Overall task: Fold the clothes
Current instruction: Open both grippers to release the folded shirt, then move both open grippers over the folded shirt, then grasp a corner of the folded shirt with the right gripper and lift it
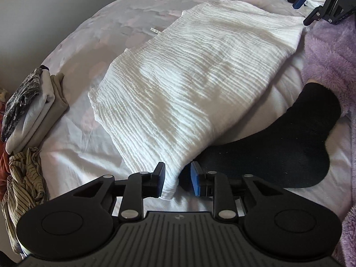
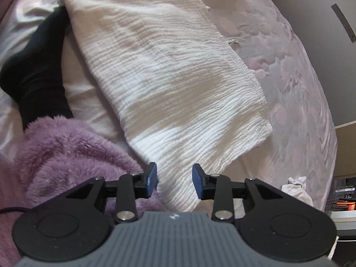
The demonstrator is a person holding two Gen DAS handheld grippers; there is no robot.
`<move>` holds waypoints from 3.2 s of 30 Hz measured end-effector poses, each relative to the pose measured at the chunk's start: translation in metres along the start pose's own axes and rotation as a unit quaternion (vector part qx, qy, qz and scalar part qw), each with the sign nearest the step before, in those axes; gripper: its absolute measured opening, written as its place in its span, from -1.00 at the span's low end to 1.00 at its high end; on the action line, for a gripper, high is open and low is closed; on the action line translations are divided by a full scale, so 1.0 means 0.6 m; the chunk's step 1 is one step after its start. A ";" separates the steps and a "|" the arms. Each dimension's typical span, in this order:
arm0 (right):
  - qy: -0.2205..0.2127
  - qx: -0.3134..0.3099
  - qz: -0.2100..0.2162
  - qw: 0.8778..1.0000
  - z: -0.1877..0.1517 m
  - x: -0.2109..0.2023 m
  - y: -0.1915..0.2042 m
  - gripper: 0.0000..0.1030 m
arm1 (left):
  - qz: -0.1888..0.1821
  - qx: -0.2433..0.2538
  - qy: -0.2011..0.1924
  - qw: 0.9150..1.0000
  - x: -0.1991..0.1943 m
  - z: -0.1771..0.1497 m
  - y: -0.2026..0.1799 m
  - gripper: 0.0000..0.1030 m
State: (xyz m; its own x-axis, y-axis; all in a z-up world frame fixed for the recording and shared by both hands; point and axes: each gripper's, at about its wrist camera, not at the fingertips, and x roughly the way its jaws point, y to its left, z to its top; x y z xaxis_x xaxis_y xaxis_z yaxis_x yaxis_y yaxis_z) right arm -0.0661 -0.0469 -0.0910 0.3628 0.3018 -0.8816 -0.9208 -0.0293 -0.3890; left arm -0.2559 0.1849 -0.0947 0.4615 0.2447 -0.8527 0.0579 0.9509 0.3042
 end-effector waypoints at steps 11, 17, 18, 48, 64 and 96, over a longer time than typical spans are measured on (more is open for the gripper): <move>-0.076 0.249 0.033 0.965 0.014 0.005 -0.122 0.00 | -0.030 -0.120 -0.079 0.989 -0.036 0.060 0.076 -0.05; -0.082 0.379 0.025 0.922 0.009 0.057 -0.172 0.23 | -0.012 -0.176 -0.073 0.982 0.013 0.094 0.121 -0.04; -0.081 0.399 0.024 0.913 0.006 0.066 -0.181 0.25 | -0.011 -0.187 -0.070 0.980 0.023 0.098 0.127 -0.04; -0.082 0.634 0.073 0.765 -0.062 0.294 -0.309 -0.20 | 0.002 -0.300 0.022 0.954 0.213 0.112 0.193 -0.01; -0.192 0.627 0.153 0.740 0.067 0.125 -0.306 -0.81 | 0.002 -0.329 -0.021 0.944 0.150 0.074 0.213 0.08; -0.070 0.520 0.255 0.812 0.538 0.329 -0.029 -0.74 | 0.017 -0.413 -0.020 0.910 0.146 -0.042 0.318 -0.05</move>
State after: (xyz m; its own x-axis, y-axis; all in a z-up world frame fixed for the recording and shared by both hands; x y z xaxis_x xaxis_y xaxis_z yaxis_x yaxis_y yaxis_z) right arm -0.0249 0.3209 -0.1719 -0.0571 0.6110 -0.7895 -0.5963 0.6134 0.5178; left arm -0.2267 0.3926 -0.1221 0.4833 0.2855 -0.8276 -0.6353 0.7648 -0.1071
